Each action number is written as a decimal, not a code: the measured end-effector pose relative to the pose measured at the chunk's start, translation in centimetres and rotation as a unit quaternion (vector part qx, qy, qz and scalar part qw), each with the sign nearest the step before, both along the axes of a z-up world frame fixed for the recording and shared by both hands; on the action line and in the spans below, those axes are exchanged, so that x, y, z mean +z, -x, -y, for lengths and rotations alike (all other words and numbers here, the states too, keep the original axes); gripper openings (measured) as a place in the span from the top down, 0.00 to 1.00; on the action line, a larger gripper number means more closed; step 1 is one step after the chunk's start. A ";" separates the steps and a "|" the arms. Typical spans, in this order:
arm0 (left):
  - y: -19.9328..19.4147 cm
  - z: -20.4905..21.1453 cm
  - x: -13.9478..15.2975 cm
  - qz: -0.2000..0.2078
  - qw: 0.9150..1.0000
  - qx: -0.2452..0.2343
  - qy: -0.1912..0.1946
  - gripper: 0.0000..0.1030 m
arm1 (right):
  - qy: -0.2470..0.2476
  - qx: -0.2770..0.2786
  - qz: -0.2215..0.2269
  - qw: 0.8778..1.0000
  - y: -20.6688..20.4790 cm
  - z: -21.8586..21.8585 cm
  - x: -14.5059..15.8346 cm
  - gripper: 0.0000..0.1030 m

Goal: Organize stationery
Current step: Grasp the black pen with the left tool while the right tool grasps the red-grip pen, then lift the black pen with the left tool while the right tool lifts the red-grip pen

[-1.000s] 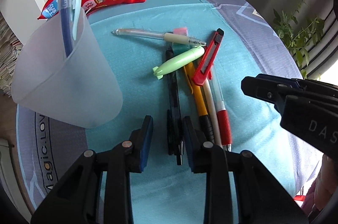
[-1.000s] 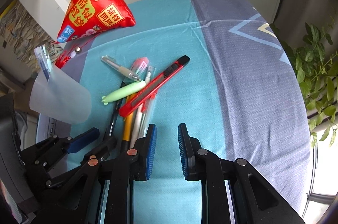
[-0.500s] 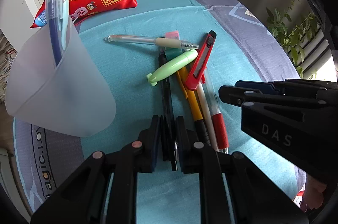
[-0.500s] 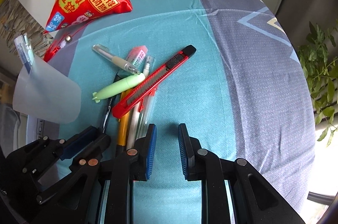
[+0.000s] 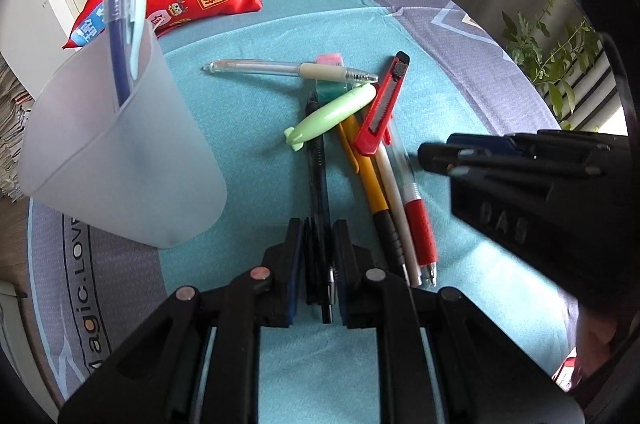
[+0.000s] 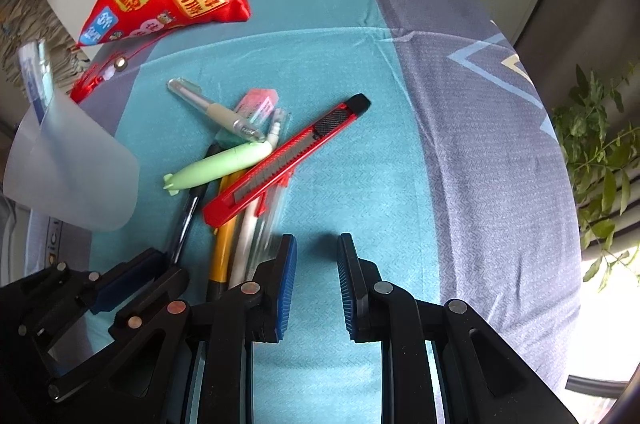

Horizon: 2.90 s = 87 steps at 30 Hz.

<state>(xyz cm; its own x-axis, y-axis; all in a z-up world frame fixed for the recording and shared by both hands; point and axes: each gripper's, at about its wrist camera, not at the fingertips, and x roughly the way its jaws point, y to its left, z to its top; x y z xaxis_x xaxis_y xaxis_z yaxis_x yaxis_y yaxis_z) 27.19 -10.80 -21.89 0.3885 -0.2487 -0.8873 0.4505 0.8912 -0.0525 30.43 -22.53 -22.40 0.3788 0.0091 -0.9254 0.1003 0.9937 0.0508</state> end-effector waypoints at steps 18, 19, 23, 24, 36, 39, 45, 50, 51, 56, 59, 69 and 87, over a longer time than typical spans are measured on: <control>1.5 -2.0 0.1 -0.008 1.000 0.006 0.013 0.87 | -0.116 -0.025 -0.027 0.993 0.3 1.6 0.4 0.80; 1.5 -2.0 0.1 -0.008 1.000 0.007 0.013 0.87 | -0.114 -0.022 -0.026 0.993 0.1 1.3 0.4 0.80; 1.6 -2.3 0.2 -0.009 1.000 0.008 0.014 0.87 | -0.113 -0.018 -0.027 0.993 -0.1 0.5 0.5 0.75; 1.7 -2.4 0.2 -0.009 1.000 0.008 0.015 0.87 | -0.114 -0.018 -0.027 0.993 -0.1 0.4 0.6 0.74; 1.6 -2.3 0.2 -0.006 1.000 0.008 0.018 0.87 | -0.038 -0.007 -0.024 0.999 -0.6 -1.2 0.2 0.74; 1.7 -2.1 0.2 -0.002 1.000 0.005 0.015 0.88 | 0.006 0.009 -0.016 1.000 -0.9 -2.5 0.1 0.75; 2.5 -2.9 0.4 -0.010 1.000 -0.005 0.019 0.88 | -0.016 0.024 -0.029 0.999 0.1 -1.9 0.2 0.89; 4.2 -4.4 0.7 -0.022 0.999 -0.015 0.022 0.88 | -0.023 0.054 -0.040 0.997 2.8 -1.0 0.2 0.90; 4.7 -4.7 0.9 -0.022 0.999 -0.018 0.023 0.88 | -0.023 0.059 -0.042 0.997 3.4 -0.9 0.2 0.90; 7.3 -5.8 1.8 -0.006 0.999 -0.026 0.020 0.88 | -0.015 0.078 -0.044 0.996 6.5 -0.7 0.1 0.90; 8.2 -6.2 2.5 0.002 0.999 -0.022 0.025 0.88 | -0.019 0.086 -0.041 0.995 8.0 -0.6 0.0 0.90; 9.5 -6.7 6.9 0.078 0.996 -0.008 0.049 0.89 | -0.026 0.091 -0.026 0.995 10.0 -1.1 0.4 0.90; 12.3 -8.3 1.4 0.027 1.000 -0.008 0.010 0.63 | -0.013 0.068 -0.029 0.997 6.9 -1.8 0.1 0.77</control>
